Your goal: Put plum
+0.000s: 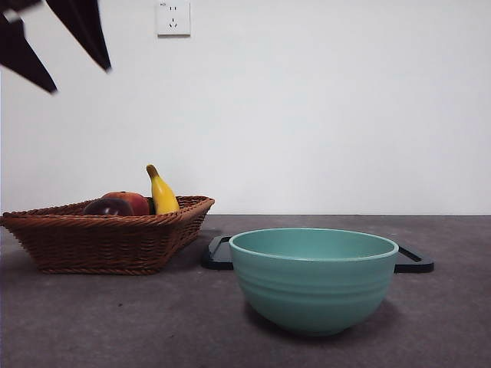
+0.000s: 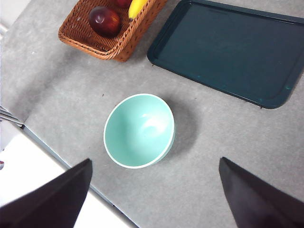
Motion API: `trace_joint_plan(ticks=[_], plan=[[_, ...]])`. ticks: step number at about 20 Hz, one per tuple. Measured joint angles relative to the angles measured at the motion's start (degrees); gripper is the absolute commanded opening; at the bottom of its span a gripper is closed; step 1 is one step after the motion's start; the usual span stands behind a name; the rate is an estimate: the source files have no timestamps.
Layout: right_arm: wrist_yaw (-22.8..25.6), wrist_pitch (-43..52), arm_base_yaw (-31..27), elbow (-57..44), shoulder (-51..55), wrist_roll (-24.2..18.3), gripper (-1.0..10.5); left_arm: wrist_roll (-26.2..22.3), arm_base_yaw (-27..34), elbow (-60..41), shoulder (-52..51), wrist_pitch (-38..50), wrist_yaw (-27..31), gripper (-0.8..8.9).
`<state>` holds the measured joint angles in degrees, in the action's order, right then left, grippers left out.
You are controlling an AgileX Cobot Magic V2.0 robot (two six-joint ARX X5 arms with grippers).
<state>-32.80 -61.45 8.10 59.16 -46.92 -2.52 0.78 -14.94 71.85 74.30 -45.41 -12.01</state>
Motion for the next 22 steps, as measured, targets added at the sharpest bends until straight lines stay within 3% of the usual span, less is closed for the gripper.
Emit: trace_joint_plan(ticks=[11, 22], plan=[[0.0, 0.0, 0.0, 0.0, 0.0, 0.0, 4.3, -2.4, -1.2, 0.0, 19.6, 8.4, 4.5, 4.36], [0.0, 0.0, 0.0, 0.0, 0.0, 0.0, 4.3, -3.5, -1.4, 0.1, 27.8, 10.5, 4.7, 4.28]])
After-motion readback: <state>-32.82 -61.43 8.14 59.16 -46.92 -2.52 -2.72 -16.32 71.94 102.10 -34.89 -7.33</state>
